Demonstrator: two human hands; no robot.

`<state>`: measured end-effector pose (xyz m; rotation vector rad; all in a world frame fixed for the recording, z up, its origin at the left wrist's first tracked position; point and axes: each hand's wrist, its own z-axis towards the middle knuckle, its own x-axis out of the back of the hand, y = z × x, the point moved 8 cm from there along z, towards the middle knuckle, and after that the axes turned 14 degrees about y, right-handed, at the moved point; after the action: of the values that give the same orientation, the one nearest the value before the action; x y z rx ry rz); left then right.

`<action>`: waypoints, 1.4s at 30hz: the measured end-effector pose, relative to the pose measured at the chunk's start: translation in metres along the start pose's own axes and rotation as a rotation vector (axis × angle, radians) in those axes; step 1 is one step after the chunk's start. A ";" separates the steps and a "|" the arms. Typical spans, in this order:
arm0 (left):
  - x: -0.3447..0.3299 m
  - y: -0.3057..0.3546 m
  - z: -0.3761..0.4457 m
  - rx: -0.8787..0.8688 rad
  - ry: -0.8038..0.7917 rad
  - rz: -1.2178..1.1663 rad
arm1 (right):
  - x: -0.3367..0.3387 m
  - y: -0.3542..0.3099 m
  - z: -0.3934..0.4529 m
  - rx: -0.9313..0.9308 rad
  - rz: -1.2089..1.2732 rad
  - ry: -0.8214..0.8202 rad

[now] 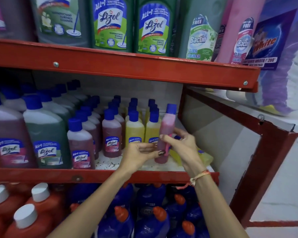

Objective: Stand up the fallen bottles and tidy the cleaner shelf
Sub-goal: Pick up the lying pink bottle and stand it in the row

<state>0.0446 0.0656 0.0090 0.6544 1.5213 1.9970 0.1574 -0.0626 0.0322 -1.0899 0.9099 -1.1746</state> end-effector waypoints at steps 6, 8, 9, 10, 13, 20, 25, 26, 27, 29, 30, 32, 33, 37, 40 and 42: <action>0.057 -0.021 0.001 -0.017 0.032 0.089 | -0.075 0.002 -0.033 0.068 -0.019 -0.208; 0.073 -0.028 0.002 -0.025 0.051 0.135 | -0.086 0.003 -0.040 0.083 -0.082 -0.166; 0.078 -0.031 0.003 -0.024 0.061 0.161 | -0.088 0.004 -0.042 0.094 -0.123 -0.137; 0.084 -0.033 0.003 -0.026 0.078 0.189 | -0.090 0.004 -0.045 0.107 -0.160 -0.108; 0.095 -0.032 0.003 -0.077 0.138 0.283 | -0.094 0.001 -0.050 0.186 -0.242 -0.026; 0.102 -0.033 0.002 -0.078 0.198 0.319 | -0.101 -0.006 -0.057 0.295 -0.354 0.004; 0.107 -0.037 0.000 -0.047 0.237 0.306 | -0.097 -0.019 -0.066 0.395 -0.357 0.131; 0.108 -0.037 -0.001 -0.046 0.248 0.306 | -0.099 -0.019 -0.066 0.386 -0.352 0.121; 0.110 -0.037 -0.002 -0.052 0.259 0.305 | -0.101 -0.018 -0.066 0.361 -0.324 0.086; 0.111 -0.034 -0.006 -0.078 0.276 0.294 | -0.107 -0.010 -0.062 0.273 -0.198 -0.046; 0.111 -0.033 -0.008 -0.090 0.285 0.289 | -0.110 -0.007 -0.061 0.221 -0.123 -0.124; 0.110 -0.031 -0.012 -0.105 0.318 0.294 | -0.115 -0.001 -0.060 0.123 -0.009 -0.255; 0.110 -0.030 -0.014 -0.112 0.335 0.312 | -0.117 0.000 -0.060 0.094 0.020 -0.302; 0.107 -0.028 -0.018 -0.143 0.337 0.380 | -0.120 0.003 -0.056 0.109 -0.025 -0.397; 0.108 -0.027 -0.017 -0.160 0.338 0.392 | -0.115 -0.001 -0.052 0.152 -0.071 -0.387; 0.110 -0.026 -0.018 -0.172 0.352 0.379 | -0.114 -0.002 -0.052 0.159 -0.058 -0.371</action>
<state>-0.0451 0.1322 -0.0142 0.5735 1.4740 2.6122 0.0871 0.0408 0.0207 -1.1606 0.4928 -1.0266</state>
